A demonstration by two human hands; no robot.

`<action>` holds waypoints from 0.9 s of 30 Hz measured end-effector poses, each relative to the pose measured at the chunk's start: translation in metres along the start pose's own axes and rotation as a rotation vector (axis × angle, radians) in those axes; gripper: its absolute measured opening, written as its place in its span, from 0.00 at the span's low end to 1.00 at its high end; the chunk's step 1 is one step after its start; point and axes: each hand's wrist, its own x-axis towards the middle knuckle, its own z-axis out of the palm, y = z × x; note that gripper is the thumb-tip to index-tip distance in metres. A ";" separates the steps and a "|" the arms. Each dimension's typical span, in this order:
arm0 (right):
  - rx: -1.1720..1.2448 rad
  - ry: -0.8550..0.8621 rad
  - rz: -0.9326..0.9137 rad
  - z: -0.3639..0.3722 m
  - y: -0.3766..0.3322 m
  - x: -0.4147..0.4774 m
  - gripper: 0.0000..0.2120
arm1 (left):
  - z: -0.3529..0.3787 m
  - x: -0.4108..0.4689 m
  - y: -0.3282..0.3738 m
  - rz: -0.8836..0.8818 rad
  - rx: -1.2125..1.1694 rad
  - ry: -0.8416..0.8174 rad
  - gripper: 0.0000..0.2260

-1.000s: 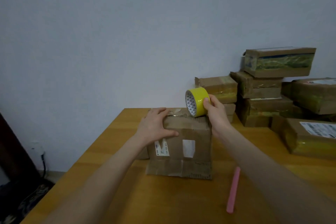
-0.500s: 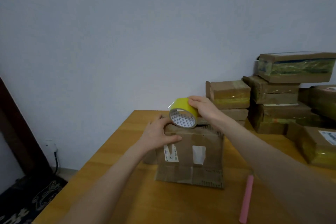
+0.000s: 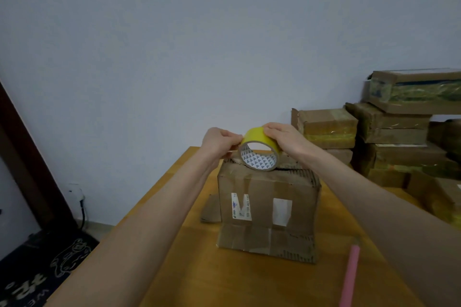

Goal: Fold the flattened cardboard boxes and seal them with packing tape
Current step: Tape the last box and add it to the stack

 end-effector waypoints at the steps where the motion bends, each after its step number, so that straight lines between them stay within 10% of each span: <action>1: -0.016 -0.023 -0.027 0.000 -0.001 0.000 0.14 | 0.001 0.002 0.000 0.005 0.024 0.012 0.09; 14: -0.345 -0.064 -0.130 -0.003 -0.004 0.018 0.28 | -0.032 0.009 -0.021 -0.041 -0.063 0.107 0.09; 27: -0.257 -0.016 -0.109 -0.013 0.003 0.008 0.20 | -0.048 0.003 -0.069 -0.141 -0.075 0.230 0.09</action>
